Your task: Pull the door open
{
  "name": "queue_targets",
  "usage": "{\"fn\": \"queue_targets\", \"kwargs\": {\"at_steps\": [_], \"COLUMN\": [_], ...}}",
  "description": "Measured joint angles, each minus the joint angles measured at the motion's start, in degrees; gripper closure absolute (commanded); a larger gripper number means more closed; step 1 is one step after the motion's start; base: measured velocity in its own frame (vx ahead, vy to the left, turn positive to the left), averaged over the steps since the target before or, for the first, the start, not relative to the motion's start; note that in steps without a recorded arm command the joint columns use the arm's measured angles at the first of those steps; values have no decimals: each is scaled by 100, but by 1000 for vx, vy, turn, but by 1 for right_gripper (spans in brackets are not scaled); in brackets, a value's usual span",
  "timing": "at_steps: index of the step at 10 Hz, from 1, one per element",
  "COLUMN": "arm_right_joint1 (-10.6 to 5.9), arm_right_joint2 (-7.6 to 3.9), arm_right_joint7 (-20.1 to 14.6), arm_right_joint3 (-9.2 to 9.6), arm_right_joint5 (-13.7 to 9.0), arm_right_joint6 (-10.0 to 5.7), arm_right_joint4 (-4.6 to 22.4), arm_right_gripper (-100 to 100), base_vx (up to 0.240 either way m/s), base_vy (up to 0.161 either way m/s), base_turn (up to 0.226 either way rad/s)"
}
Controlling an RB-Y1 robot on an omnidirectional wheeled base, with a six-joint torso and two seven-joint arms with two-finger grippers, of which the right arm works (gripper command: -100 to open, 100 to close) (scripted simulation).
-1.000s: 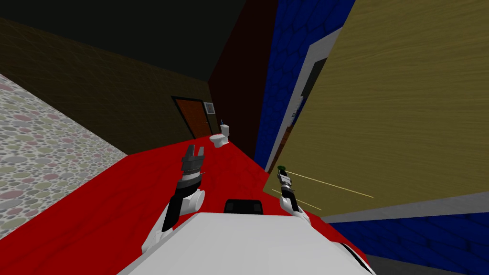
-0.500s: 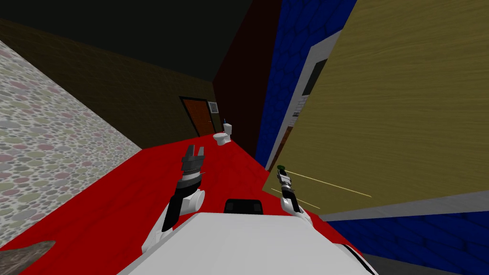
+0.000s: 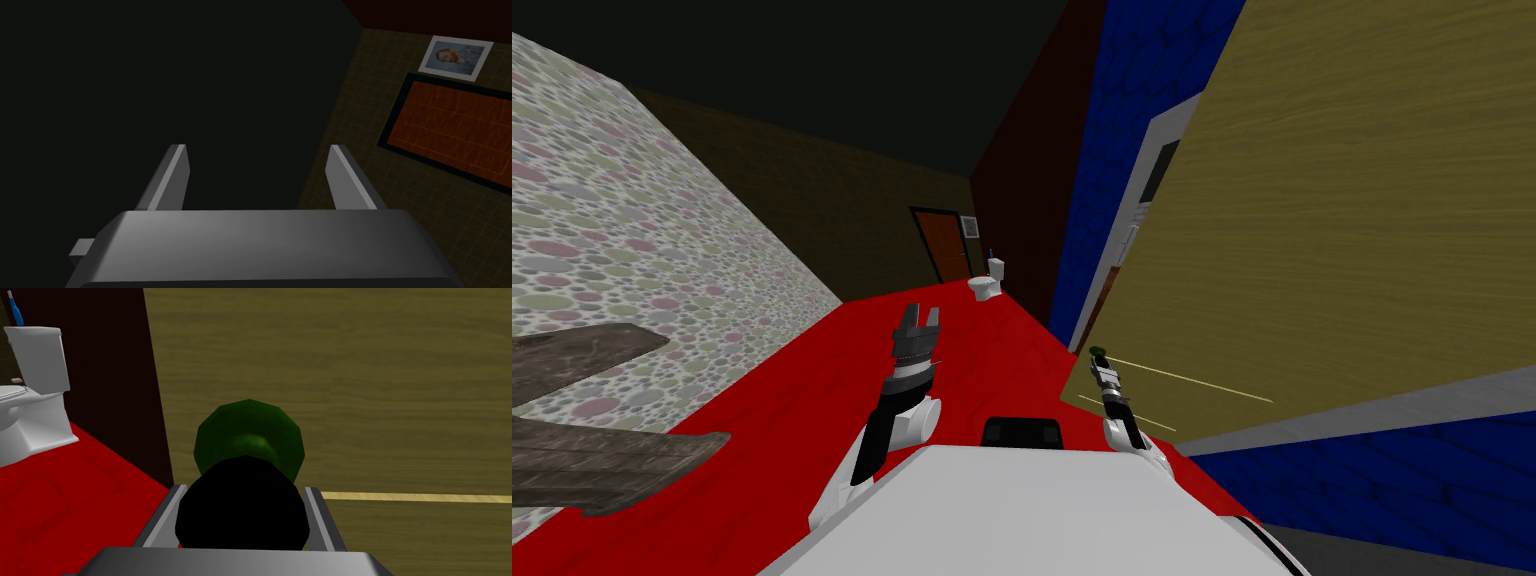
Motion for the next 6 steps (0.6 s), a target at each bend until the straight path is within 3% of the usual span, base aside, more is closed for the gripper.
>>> {"fn": "queue_targets", "kwargs": {"at_steps": [3,6], "arm_right_joint1": [27,76], "arm_right_joint2": [-63,-185], "arm_right_joint7": [-157,-358], "arm_right_joint3": [142,311], "arm_right_joint5": [88,200], "arm_right_joint6": [-28,-145], "arm_right_joint4": [6,-5], "arm_right_gripper": [100,100], "base_vx": [-145,-209], "base_vy": [-26,-26], "base_turn": [70,68]}}
